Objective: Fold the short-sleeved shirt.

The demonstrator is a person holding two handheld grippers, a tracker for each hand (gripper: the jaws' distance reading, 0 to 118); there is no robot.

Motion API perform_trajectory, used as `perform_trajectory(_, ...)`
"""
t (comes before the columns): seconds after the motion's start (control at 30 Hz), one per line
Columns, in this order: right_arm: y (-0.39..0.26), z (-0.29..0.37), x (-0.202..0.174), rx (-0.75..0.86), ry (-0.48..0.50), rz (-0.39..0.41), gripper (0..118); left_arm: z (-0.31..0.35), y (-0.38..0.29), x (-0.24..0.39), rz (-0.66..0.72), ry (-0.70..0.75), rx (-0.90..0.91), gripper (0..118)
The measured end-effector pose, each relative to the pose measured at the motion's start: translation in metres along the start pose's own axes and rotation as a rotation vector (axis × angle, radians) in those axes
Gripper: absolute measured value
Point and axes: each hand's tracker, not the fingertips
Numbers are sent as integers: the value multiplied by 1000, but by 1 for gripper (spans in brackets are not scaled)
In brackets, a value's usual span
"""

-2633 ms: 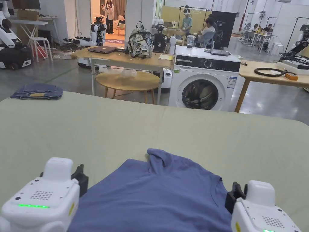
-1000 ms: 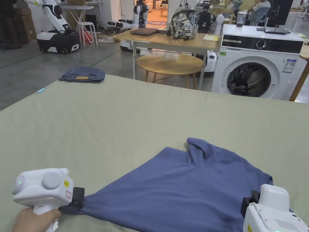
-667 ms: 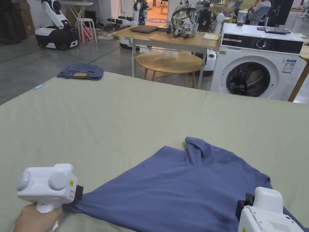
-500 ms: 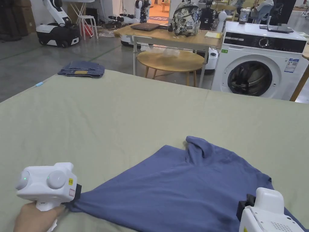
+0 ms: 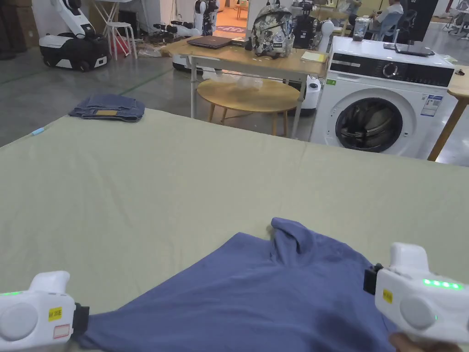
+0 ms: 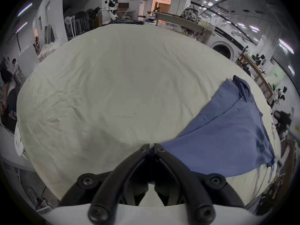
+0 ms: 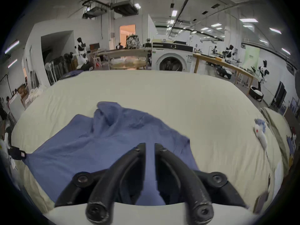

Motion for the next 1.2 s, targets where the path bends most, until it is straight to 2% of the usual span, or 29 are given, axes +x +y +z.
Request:
perform_trajectory(0.13,54,-74,21,-184,71,76,70,-3,2,0,9,0,-11,0)
perform_trajectory(0.3,77,-130,22,-279,117,158,70,-11,4,-2,6,18,-22,0)
perform_trajectory(0.37,78,-148,22,-309,107,165,70,-10,2,5,-4,26,-29,0)
perform_trajectory(0.5,70,-169,17,-376,159,144,73,-8,-1,11,0,11,-37,0)
perform_trajectory(0.63,64,-178,5,-416,127,177,71,-8,0,14,-8,23,-42,0)
perform_trajectory(0.67,65,-176,4,-414,118,166,69,-8,1,15,-5,21,-41,0)
perform_trajectory(0.73,64,-168,-2,-412,101,159,55,-7,1,18,-12,25,-44,0)
perform_trajectory(0.77,64,-166,-4,-413,92,149,39,-8,2,17,-13,22,-44,0)
perform_trajectory(0.8,65,-165,-6,-421,82,128,0,-7,2,16,-12,18,-42,0)
perform_trajectory(0.87,68,-178,3,-415,85,118,0,-5,1,16,0,11,-34,0)
perform_trajectory(0.93,69,-172,1,-399,79,149,0,-3,1,15,5,12,-26,0)
perform_trajectory(0.97,65,-154,-7,-389,107,161,0,-1,0,16,2,12,-19,0)
perform_trajectory(1.07,61,-127,-13,-317,66,129,0,6,-3,19,-7,14,0,0)
perform_trajectory(1.13,66,-124,4,-246,88,67,0,12,-2,19,-1,2,18,0)
perform_trajectory(1.2,68,-103,5,-199,78,69,0,11,2,20,-2,-4,38,0)
